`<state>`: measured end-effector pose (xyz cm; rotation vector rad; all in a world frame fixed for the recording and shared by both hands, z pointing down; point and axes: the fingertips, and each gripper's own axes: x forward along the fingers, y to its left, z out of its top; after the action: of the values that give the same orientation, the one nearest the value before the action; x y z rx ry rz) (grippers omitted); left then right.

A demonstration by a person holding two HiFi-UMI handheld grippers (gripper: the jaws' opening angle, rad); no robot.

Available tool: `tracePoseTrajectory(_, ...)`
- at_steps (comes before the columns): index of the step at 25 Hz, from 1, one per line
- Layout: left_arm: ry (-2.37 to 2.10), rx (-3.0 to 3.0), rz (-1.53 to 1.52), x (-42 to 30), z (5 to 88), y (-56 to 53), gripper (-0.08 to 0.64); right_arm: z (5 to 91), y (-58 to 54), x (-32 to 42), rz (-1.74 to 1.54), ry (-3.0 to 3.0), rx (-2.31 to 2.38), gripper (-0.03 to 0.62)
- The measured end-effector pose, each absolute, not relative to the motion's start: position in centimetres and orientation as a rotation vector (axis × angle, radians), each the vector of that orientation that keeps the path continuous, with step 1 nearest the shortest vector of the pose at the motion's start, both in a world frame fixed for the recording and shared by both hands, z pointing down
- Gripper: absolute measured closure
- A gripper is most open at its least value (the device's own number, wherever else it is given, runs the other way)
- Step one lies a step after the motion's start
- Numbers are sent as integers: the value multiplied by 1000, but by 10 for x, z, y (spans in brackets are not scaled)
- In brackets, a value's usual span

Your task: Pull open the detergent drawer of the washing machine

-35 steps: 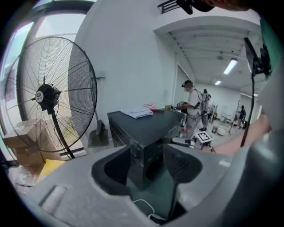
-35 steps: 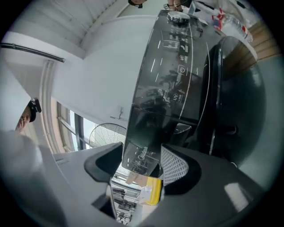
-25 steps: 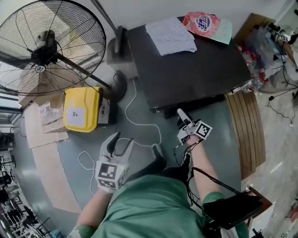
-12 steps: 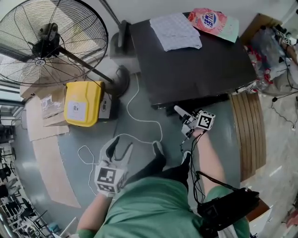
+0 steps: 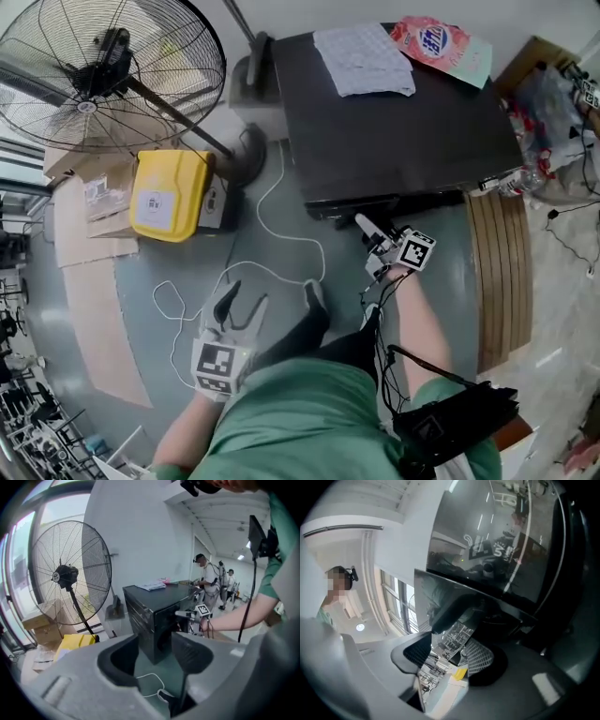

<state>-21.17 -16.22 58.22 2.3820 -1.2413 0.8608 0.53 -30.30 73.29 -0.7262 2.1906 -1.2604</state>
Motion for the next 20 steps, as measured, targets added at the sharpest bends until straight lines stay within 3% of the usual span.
tracePoseTrajectory(20,-1143,2427,790,-146,574,-124,350,740,-153,20,-1363,2162,-728,359)
